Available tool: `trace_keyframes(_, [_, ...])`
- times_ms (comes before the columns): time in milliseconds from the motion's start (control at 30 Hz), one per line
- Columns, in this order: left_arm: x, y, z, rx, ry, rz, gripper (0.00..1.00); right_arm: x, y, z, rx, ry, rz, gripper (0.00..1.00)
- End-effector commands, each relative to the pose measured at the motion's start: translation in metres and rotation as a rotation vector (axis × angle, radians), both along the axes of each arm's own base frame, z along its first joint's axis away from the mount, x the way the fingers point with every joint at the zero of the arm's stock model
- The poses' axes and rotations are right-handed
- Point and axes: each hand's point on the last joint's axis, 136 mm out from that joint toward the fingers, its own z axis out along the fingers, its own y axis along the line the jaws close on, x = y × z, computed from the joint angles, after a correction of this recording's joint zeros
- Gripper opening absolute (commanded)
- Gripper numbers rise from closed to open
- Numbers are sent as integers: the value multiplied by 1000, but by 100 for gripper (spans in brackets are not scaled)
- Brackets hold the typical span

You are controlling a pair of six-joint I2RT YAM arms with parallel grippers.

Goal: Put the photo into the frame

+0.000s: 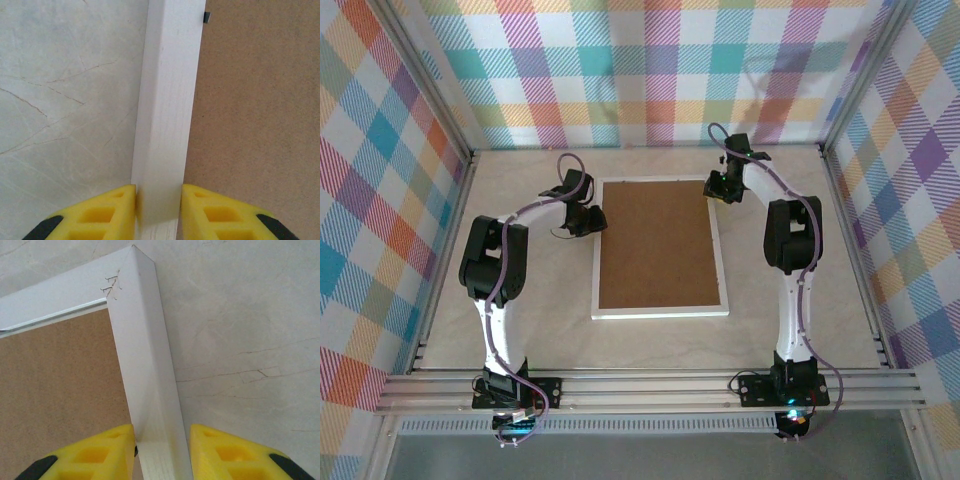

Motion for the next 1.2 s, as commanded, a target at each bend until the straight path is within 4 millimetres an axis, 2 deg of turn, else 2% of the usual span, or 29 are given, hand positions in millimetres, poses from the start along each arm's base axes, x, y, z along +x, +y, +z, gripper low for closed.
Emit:
trace_keyframes(0, [-7,-9,-12,8,42,-37,28,-5,-2,22,-23,-23,13,35])
trace_keyframes(100, [-7,-9,-11,8,41,-40,28,-7,-3,15,-24,-3,8,35])
trace_keyframes(267, [-8,-9,-12,10,46,-41,28,-9,-2,15,-16,-13,8,35])
trace_keyframes(500, [-8,-10,-12,5,50,-42,29,-13,0,-2,-9,26,23,35])
trace_keyframes(633, [-9,-13,-13,-1,55,-49,29,-13,9,-13,27,65,38,35])
trace_keyframes(800, [-8,-16,-14,-4,59,-56,29,-28,26,-29,17,135,75,35])
trace_keyframes(1167, [-7,-25,-16,-22,63,-77,28,-63,43,-68,-45,336,76,37])
